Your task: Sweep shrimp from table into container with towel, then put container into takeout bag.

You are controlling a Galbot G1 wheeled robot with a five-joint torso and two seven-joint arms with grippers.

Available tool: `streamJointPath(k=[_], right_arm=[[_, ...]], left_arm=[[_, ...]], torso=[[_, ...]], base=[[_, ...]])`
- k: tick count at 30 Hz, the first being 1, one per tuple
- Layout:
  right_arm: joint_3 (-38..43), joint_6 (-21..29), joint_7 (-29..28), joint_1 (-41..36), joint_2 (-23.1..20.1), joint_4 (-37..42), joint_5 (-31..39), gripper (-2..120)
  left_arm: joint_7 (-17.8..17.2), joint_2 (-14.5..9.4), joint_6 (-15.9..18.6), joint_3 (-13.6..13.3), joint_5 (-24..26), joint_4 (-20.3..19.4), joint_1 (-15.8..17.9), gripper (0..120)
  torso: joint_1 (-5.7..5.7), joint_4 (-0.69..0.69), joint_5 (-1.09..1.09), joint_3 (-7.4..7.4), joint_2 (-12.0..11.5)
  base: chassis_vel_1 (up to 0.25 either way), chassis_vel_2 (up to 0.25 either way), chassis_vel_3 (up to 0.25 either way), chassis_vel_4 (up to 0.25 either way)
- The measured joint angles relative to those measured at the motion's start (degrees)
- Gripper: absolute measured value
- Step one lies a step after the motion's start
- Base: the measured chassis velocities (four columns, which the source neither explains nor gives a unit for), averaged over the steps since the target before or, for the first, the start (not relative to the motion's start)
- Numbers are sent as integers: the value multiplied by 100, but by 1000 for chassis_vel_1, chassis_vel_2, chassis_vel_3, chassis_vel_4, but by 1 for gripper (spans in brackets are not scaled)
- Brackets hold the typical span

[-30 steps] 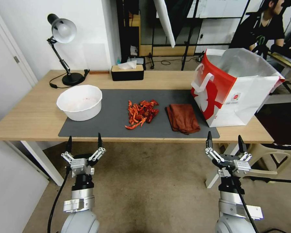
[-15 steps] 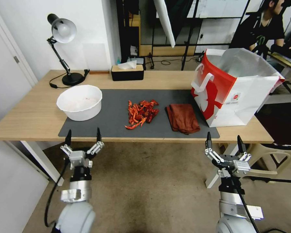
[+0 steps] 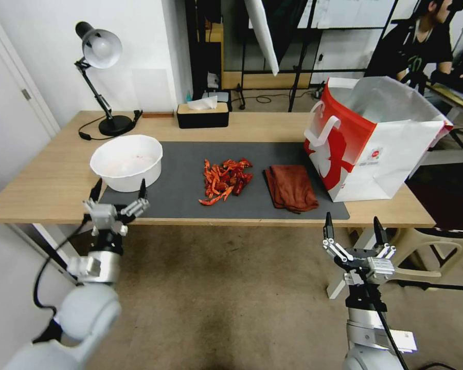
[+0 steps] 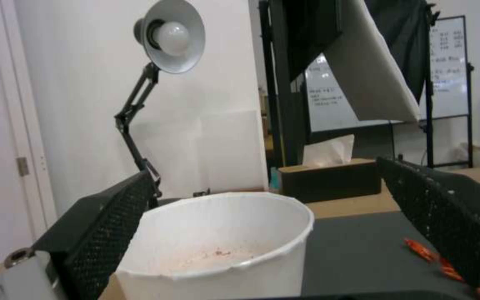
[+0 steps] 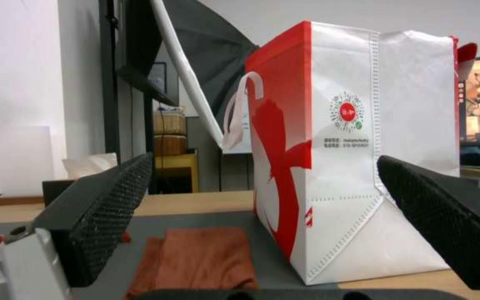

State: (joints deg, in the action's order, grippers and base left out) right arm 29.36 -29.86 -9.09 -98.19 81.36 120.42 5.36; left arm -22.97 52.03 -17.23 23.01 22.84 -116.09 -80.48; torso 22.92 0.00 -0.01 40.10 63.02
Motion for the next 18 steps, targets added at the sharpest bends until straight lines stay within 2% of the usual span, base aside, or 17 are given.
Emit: streamJointPath(k=[2,3,4,6,8,11,12,13,15,16,18], right_arm=[[0,0,8,-4,14,-4,-17,100],[0,0,13,-10,15,-3,-17,100],[0,0,13,-10,15,-3,-17,100],[4,10,22,1,5,0,12,100],[0,18,24,17,-5,-1,25,100],[-39,46,33,99,-51,-50,66,100],[-39,46,33,99,-51,-50,66,100],[-44,49,33,111,-56,-67,80,100],[-45,51,33,112,-56,-73,88,100],[-45,51,33,120,-55,-79,103,100],[-44,53,33,133,-48,-81,130,100]], left_arm=[[16,-437,147,-64,568,98,278,100],[36,-560,202,-92,747,144,377,100],[36,-560,202,-92,747,144,377,100],[120,-849,232,-227,1068,420,756,100],[151,-914,217,-260,1115,495,835,100],[333,-1195,124,-328,1255,768,1077,100],[333,-1195,124,-328,1255,768,1077,100],[485,-1338,-8,-399,1279,940,1226,100],[593,-1421,-100,-441,1298,1045,1309,100],[769,-1539,-231,-520,1335,1204,1432,100],[1006,-1696,-396,-670,1401,1424,1631,100]], torso=[[0,-1,0,0,0],[0,-1,0,0,0],[0,-1,0,0,0],[0,-1,0,0,0],[1,-1,-2,0,0],[0,2,0,0,0],[0,2,0,0,0],[0,2,0,0,0],[0,0,0,0,0],[0,-2,0,0,0],[0,1,-1,1,0]], base=[[0,0,0,0],[0,0,0,0],[0,0,0,0],[0,0,0,0],[0,0,0,0],[0,0,0,0],[0,0,0,0],[0,0,0,0],[0,0,0,0],[0,0,0,0],[0,0,0,0]])
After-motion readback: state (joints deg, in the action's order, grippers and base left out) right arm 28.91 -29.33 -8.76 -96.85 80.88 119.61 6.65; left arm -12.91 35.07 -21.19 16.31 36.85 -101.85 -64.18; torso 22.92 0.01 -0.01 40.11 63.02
